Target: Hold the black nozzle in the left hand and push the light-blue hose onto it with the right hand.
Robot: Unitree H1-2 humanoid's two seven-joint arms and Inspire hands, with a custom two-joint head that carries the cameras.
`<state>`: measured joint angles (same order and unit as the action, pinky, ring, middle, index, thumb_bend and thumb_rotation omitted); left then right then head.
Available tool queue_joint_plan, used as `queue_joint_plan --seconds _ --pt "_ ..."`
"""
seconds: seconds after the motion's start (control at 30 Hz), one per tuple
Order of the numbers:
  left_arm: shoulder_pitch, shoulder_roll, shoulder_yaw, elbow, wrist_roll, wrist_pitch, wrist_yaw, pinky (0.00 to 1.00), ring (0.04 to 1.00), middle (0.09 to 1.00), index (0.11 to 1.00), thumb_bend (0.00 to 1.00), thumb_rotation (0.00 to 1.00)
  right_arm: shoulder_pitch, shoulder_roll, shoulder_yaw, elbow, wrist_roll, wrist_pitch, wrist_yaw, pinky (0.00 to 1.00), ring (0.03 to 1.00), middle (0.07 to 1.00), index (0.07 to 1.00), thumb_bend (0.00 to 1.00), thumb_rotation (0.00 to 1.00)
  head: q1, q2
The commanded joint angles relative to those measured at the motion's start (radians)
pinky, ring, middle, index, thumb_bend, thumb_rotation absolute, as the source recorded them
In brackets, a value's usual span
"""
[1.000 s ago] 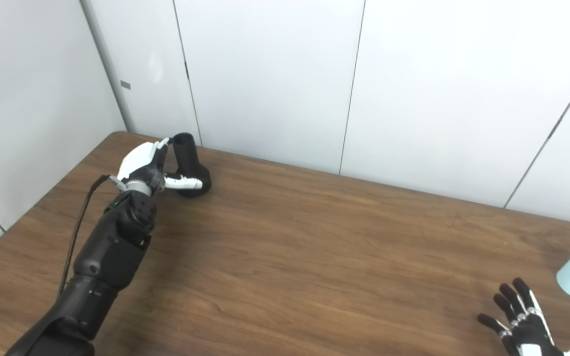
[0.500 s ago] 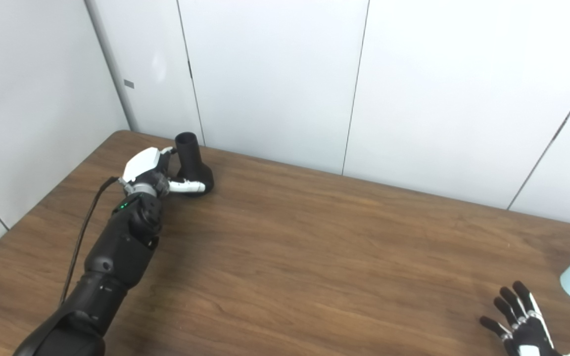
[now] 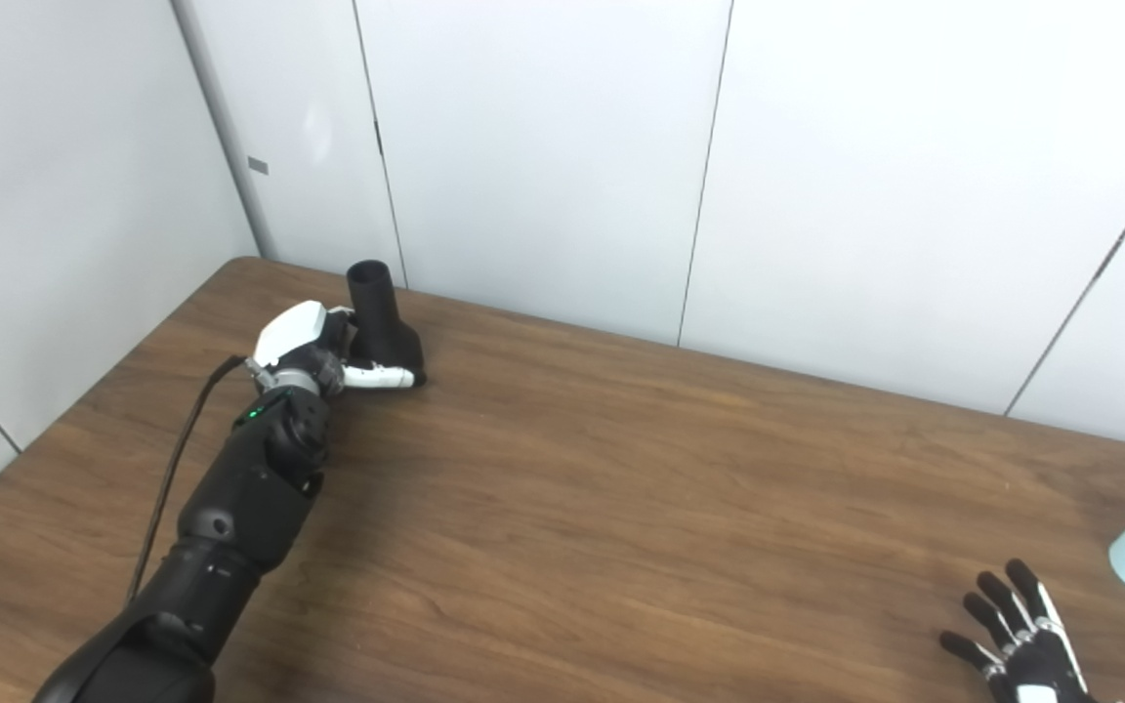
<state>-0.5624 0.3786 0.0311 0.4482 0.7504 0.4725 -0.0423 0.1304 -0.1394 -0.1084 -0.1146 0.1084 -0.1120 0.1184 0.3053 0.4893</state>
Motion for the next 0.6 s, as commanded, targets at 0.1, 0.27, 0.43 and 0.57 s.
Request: queue_joint_plan --seconds 0.1,0.27,0.43,0.57 --pt "-0.049 0.017 -0.025 -0.018 -0.033 -0.004 0.023 1.0 0.99 0.915 0.847 0.99 0.42 0.022 0.018 0.009 0.006 0.002 -0.004 -0.009 0.74 0.881 0.904 0.941 0.64 0.91 0.0 0.0" --pt "-0.057 0.016 -0.042 -0.017 -0.054 -0.004 0.029 1.0 0.988 0.918 0.851 1.0 0.38 0.022 0.023 0.01 0.0 -0.011 -0.003 -0.015 0.74 0.881 0.898 0.941 0.63 0.91 -0.003 0.002" --pt "-0.063 0.023 -0.076 -0.013 -0.052 -0.005 0.048 1.0 0.955 0.888 0.847 1.0 0.34 0.026 0.025 0.013 -0.011 -0.044 0.0 -0.026 0.72 0.867 0.887 0.936 0.64 0.91 -0.006 0.004" --pt "-0.066 0.017 -0.075 -0.004 -0.054 -0.003 0.066 1.0 0.948 0.872 0.839 1.0 0.33 0.029 0.028 0.014 -0.017 -0.053 0.001 -0.027 0.73 0.87 0.889 0.942 0.64 0.92 -0.007 0.005"
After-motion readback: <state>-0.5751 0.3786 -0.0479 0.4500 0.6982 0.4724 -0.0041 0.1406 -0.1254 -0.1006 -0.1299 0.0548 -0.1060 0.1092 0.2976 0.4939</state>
